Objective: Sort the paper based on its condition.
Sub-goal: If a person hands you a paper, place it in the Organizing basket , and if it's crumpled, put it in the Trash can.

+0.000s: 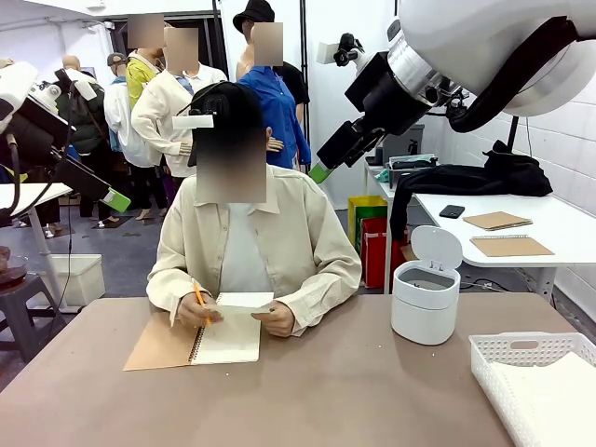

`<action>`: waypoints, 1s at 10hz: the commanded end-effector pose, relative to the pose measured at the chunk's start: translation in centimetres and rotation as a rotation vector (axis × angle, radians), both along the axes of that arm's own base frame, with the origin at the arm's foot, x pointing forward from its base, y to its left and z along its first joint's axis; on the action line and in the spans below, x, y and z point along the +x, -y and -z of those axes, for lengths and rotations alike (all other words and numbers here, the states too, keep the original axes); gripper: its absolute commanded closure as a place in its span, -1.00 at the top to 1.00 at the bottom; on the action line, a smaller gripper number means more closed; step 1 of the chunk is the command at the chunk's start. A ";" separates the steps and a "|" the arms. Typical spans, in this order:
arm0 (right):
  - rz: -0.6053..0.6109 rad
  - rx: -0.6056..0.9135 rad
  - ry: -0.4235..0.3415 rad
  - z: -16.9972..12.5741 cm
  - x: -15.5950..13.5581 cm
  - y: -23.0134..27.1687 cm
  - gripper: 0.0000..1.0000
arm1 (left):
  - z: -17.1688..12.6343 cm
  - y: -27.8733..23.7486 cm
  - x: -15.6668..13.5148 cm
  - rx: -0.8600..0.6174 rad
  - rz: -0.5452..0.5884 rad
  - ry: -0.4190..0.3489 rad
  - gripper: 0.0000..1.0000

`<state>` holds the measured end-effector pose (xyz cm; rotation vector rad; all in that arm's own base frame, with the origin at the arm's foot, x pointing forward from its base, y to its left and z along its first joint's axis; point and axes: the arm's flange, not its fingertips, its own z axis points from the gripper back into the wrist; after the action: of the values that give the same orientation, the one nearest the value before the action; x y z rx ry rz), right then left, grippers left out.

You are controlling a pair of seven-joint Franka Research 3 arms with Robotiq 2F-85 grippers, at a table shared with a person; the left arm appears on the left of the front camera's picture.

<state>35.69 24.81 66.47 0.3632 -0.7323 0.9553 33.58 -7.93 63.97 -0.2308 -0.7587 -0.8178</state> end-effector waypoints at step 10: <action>-0.001 -0.006 -0.011 -0.1 0.0 0.0 1.00 | 0.0 0.0 0.0 -0.007 0.000 -0.001 1.00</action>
<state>35.69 24.81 66.47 0.3632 -0.7323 0.9553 33.58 -7.93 63.97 -0.2308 -0.7587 -0.8178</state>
